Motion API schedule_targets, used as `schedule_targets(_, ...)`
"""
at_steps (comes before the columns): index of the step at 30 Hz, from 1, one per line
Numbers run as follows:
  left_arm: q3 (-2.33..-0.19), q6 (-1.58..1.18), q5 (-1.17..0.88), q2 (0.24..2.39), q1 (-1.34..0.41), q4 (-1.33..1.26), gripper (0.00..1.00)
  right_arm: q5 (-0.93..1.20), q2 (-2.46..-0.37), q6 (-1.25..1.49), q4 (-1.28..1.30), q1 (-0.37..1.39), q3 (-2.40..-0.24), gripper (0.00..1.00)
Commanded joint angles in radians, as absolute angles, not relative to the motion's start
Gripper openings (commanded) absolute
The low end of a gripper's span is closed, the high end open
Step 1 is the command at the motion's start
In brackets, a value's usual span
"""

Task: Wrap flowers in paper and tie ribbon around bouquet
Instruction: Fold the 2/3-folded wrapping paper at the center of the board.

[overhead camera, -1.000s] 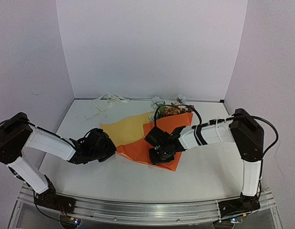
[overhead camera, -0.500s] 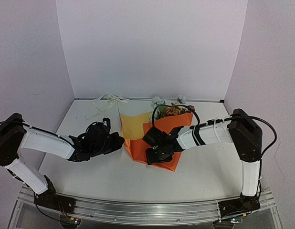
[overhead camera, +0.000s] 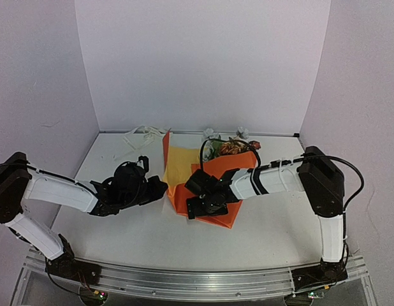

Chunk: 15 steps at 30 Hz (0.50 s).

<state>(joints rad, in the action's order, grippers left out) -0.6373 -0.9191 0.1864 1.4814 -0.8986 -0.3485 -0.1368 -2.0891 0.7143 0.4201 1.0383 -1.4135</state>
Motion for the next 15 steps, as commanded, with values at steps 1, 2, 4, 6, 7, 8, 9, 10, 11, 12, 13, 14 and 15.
schedule_targets(1, -0.633, -0.948, 0.195, 1.432, -0.902, -0.352, 0.00, -0.185, -2.157, 0.740, 0.466, 1.062, -1.467, 0.90)
schedule_targets(2, -0.633, -0.955, 0.195, 1.431, -0.902, -0.347, 0.00, -0.192, -2.168, 0.742, 0.477, 1.066, -1.476, 0.90)
schedule_targets(4, -0.633, -0.974, 0.195, 1.426, -0.902, -0.340, 0.00, -0.207, -2.188, 0.747, 0.499, 1.071, -1.490, 0.91)
schedule_targets(6, -0.635, -0.989, 0.193, 1.416, -0.902, -0.331, 0.00, -0.223, -2.204, 0.751, 0.528, 1.074, -1.507, 0.92)
schedule_targets(7, -0.636, -0.995, 0.193, 1.409, -0.902, -0.324, 0.00, -0.229, -2.211, 0.752, 0.540, 1.075, -1.512, 0.92)
schedule_targets(8, -0.637, -1.004, 0.193, 1.401, -0.902, -0.320, 0.00, -0.230, -2.219, 0.755, 0.546, 1.076, -1.515, 0.93)
schedule_targets(9, -0.637, -1.008, 0.193, 1.390, -0.902, -0.318, 0.00, -0.232, -2.225, 0.758, 0.553, 1.077, -1.516, 0.93)
schedule_targets(10, -0.638, -1.011, 0.195, 1.379, -0.903, -0.312, 0.00, -0.233, -2.227, 0.760, 0.557, 1.079, -1.517, 0.93)
schedule_targets(11, -0.641, -1.016, 0.200, 1.372, -0.902, -0.304, 0.00, -0.234, -2.229, 0.761, 0.560, 1.081, -1.517, 0.94)
schedule_targets(12, -0.642, -1.023, 0.205, 1.358, -0.901, -0.297, 0.00, -0.237, -2.231, 0.762, 0.563, 1.081, -1.516, 0.94)
schedule_targets(13, -0.643, -1.027, 0.208, 1.348, -0.901, -0.296, 0.00, -0.239, -2.234, 0.762, 0.567, 1.082, -1.517, 0.94)
schedule_targets(14, -0.648, -1.028, 0.208, 1.344, -0.901, -0.294, 0.00, -0.242, -2.234, 0.762, 0.570, 1.083, -1.517, 0.94)
schedule_targets(15, -0.656, -1.026, 0.207, 1.343, -0.901, -0.286, 0.00, -0.243, -2.234, 0.762, 0.572, 1.084, -1.516, 0.95)
